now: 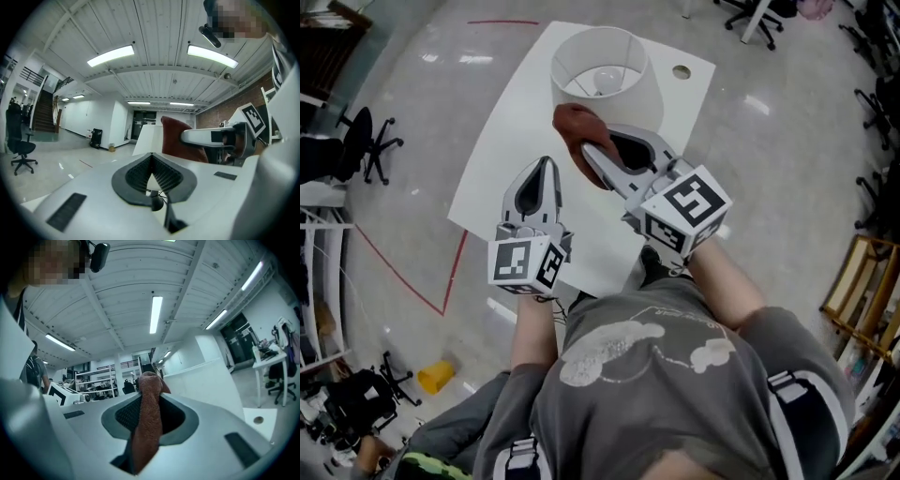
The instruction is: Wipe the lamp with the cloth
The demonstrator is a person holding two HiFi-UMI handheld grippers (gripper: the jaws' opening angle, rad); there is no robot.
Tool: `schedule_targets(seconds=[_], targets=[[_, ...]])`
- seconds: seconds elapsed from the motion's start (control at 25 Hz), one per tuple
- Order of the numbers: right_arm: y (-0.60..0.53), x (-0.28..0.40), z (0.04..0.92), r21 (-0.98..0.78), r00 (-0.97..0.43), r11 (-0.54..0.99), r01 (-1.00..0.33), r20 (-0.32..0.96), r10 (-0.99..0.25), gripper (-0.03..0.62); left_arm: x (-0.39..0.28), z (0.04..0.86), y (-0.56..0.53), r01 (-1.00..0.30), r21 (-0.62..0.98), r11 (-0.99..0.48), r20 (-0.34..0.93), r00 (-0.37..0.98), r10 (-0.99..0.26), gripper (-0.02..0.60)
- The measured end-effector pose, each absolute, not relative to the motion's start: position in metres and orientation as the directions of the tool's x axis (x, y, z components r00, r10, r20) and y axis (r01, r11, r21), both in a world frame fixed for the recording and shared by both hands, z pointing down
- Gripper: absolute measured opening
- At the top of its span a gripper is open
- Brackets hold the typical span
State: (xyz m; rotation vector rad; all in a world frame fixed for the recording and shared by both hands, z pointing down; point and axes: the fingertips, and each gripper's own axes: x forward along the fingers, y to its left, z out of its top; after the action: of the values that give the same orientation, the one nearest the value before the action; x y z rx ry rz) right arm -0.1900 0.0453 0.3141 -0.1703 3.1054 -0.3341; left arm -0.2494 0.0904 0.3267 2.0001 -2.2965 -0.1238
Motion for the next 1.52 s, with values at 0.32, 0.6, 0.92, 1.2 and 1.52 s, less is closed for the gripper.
schedule_targets(seconds=[0.32, 0.6, 0.92, 1.2, 1.52], targets=[[0.037, -0.201, 0.351, -0.219, -0.954, 0.929, -0.3, 0.092, -0.287, 0.086, -0.27, 0.346, 0.069, -0.99, 0.137, -0.043, 0.044, 0.05, -0.998, 0.008], [0.039, -0.195, 0.383, -0.227, -0.911, 0.884, -0.409, 0.156, -0.382, 0.086, -0.271, 0.36, 0.059, -0.977, 0.163, -0.136, 0.055, 0.147, -0.988, 0.008], [0.059, -0.201, 0.423, -0.269, -0.864, 0.825, -0.497, 0.234, -0.445, 0.086, -0.282, 0.377, 0.073, -0.961, 0.194, -0.198, 0.068, 0.214, -0.974, 0.008], [0.079, -0.206, 0.409, -0.238, -0.846, 0.814, -0.53, 0.216, -0.487, 0.086, -0.287, 0.376, 0.085, -0.949, 0.2, -0.244, 0.052, 0.259, -0.965, 0.008], [0.077, -0.199, 0.351, -0.207, -0.866, 0.841, -0.499, 0.09, -0.492, 0.086, -0.264, 0.356, 0.086, -0.958, 0.153, -0.244, 0.023, 0.25, -0.968, 0.008]])
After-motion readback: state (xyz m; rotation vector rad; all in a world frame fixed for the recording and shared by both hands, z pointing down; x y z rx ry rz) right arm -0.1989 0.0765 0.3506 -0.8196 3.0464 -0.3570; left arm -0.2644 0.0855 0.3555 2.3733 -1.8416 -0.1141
